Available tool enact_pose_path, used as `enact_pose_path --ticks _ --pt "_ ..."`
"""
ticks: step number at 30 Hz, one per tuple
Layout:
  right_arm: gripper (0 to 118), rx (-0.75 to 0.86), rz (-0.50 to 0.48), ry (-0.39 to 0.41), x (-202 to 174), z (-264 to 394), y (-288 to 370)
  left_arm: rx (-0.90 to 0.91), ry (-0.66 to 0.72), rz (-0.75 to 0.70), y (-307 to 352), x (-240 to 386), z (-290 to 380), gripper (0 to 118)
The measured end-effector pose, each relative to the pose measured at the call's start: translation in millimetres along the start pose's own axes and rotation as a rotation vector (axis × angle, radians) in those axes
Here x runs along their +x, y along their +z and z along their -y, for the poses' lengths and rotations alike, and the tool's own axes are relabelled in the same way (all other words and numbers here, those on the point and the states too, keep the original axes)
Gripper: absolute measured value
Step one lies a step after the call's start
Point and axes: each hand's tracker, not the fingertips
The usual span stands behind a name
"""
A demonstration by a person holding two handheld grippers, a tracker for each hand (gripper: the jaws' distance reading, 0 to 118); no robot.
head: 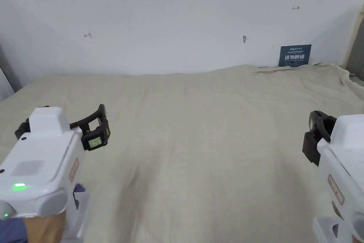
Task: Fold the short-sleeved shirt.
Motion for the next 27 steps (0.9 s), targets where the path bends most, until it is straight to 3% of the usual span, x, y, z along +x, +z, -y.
enact_pose_path --ticks 3,6,8,11,27 --pt "0 0.004 0.004 -0.003 3.5 1.5 2.2 0.026 -0.001 0.006 7.9 19.6 8.7 57" --pt "0 0.009 0.009 -0.006 7.1 3.2 4.5 0.023 0.003 0.013 13.5 33.7 16.1 45" --pt "0 0.010 0.010 -0.007 7.4 3.8 6.4 0.017 0.028 0.039 14.2 38.2 19.7 15" --pt "0 0.012 0.013 -0.001 5.6 4.1 8.3 0.015 0.037 0.070 16.8 47.9 25.3 1" --pt "0 0.035 0.016 0.007 -9.0 -1.3 16.9 -0.004 0.056 0.097 18.5 73.1 42.8 0"
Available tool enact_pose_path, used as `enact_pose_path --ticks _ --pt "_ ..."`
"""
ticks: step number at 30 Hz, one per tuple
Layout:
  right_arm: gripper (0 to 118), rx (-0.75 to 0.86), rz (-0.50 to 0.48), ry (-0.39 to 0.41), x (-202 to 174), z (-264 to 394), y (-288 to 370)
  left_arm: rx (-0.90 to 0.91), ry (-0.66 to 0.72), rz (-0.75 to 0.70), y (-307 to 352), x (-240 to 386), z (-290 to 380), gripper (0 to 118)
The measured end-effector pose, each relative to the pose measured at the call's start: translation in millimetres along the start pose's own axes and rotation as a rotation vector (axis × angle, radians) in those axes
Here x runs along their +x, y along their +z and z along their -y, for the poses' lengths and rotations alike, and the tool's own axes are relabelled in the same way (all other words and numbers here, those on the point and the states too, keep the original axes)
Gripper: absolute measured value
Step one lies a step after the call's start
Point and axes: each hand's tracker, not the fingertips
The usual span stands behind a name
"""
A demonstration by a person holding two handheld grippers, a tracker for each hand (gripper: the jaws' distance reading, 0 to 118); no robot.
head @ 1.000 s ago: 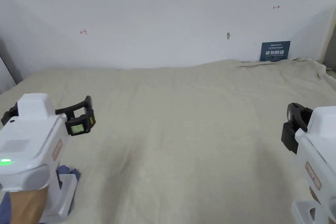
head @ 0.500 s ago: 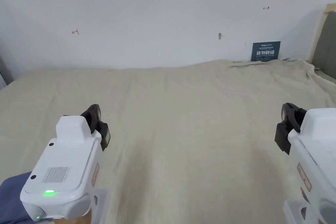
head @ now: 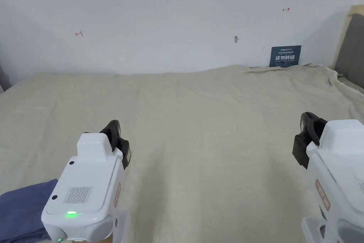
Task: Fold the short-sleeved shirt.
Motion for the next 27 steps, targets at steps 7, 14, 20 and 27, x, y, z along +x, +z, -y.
enact_pose_path --ticks 7,14,20,27 --pt "0 0.001 -0.001 0.001 -3.0 -2.5 0.6 0.005 -0.011 0.009 -0.4 3.3 1.3 0" --pt "0 -0.004 -0.003 0.002 -3.5 -2.5 -0.7 0.000 -0.015 0.011 -2.5 4.6 3.5 0" --pt "0 -0.005 -0.003 0.003 -0.6 0.3 -3.9 0.002 -0.014 0.013 -3.9 4.6 4.8 0" --pt "0 -0.004 -0.004 0.003 -2.6 -1.3 -4.0 0.000 -0.015 0.011 -4.7 4.2 5.2 0"
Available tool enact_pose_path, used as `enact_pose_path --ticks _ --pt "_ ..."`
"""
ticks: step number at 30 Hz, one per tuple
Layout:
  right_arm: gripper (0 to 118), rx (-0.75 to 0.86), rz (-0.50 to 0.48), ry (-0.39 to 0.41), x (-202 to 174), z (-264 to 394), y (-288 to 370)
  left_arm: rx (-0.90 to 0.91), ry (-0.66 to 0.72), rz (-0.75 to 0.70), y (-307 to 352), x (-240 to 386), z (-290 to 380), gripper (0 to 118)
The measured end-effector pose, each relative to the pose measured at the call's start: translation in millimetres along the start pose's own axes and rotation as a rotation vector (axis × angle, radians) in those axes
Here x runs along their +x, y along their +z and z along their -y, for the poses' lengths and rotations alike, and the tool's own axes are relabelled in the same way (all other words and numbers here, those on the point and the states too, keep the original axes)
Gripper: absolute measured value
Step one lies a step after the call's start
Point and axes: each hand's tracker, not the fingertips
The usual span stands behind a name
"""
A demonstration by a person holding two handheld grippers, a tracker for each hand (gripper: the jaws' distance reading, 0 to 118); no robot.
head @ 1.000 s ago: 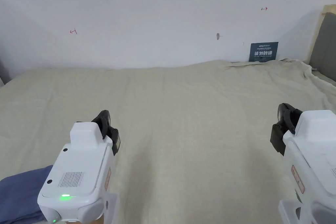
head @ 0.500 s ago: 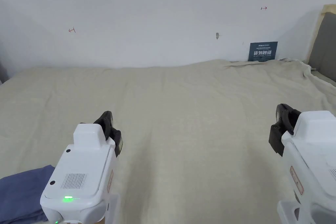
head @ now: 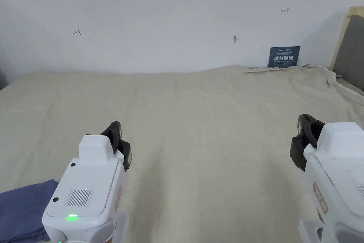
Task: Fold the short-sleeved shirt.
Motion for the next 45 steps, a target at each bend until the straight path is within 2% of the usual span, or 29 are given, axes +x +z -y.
enact_pose_path --ticks 22,24,25,26,27,29,31,33,34,45 --pt "1 0.004 0.002 0.005 0.3 -0.9 1.6 0.012 -0.002 -0.004 2.5 -0.6 -0.4 1" --pt "12 0.001 0.003 0.008 0.6 -0.6 1.6 0.009 0.011 -0.014 2.2 -1.7 -0.8 15" --pt "25 -0.001 0.005 0.008 2.3 1.0 0.8 0.010 0.017 -0.012 2.1 -2.5 -1.1 24" --pt "45 -0.001 0.003 0.005 3.8 2.0 0.4 0.008 0.023 -0.009 2.0 -3.8 -1.5 42" --pt "63 -0.004 -0.003 -0.001 5.0 2.5 -0.1 0.005 0.026 -0.010 1.6 -4.4 -1.3 55" --pt "96 -0.009 -0.010 -0.009 5.0 2.2 -0.2 0.001 0.023 -0.014 1.4 -4.8 -1.0 71" --pt "112 -0.008 -0.003 -0.007 3.4 1.7 0.6 0.006 0.015 -0.020 2.4 -4.5 -0.9 82" --pt "115 -0.002 -0.005 -0.009 4.4 2.8 1.0 0.004 0.018 -0.022 2.1 -5.1 -1.4 113" --pt "115 -0.001 -0.005 -0.009 5.0 3.2 1.2 -0.002 0.025 -0.015 1.1 -6.2 -1.9 118" --pt "115 0.001 -0.005 -0.011 3.2 0.9 4.0 0.014 0.025 -0.025 4.9 -6.3 -0.1 118"
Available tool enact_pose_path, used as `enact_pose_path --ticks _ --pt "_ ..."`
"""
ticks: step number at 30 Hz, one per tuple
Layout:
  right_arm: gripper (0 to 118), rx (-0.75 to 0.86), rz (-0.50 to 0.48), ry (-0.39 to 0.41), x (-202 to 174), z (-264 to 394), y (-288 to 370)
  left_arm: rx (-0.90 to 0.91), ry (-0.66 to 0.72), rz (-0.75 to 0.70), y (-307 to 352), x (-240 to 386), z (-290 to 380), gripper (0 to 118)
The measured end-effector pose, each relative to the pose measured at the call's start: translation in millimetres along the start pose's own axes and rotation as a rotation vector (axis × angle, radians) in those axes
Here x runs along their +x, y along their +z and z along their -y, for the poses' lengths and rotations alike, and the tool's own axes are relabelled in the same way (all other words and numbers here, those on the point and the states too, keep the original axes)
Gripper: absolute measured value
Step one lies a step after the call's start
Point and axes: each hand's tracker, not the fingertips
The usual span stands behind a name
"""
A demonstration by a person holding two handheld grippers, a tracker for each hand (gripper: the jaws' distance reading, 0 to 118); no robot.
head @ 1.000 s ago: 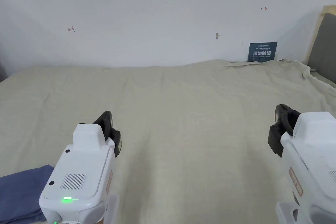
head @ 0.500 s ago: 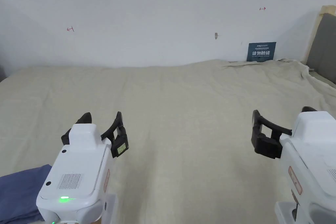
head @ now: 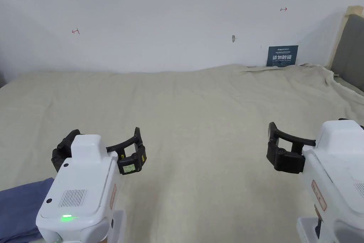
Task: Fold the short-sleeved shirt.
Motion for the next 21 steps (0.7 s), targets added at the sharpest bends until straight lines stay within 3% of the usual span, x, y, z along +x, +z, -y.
enact_pose_path --ticks 21 --pt "115 0.015 0.004 -0.002 -1.1 -1.4 0.4 0.011 -0.018 -0.003 2.6 0.7 -1.6 118"
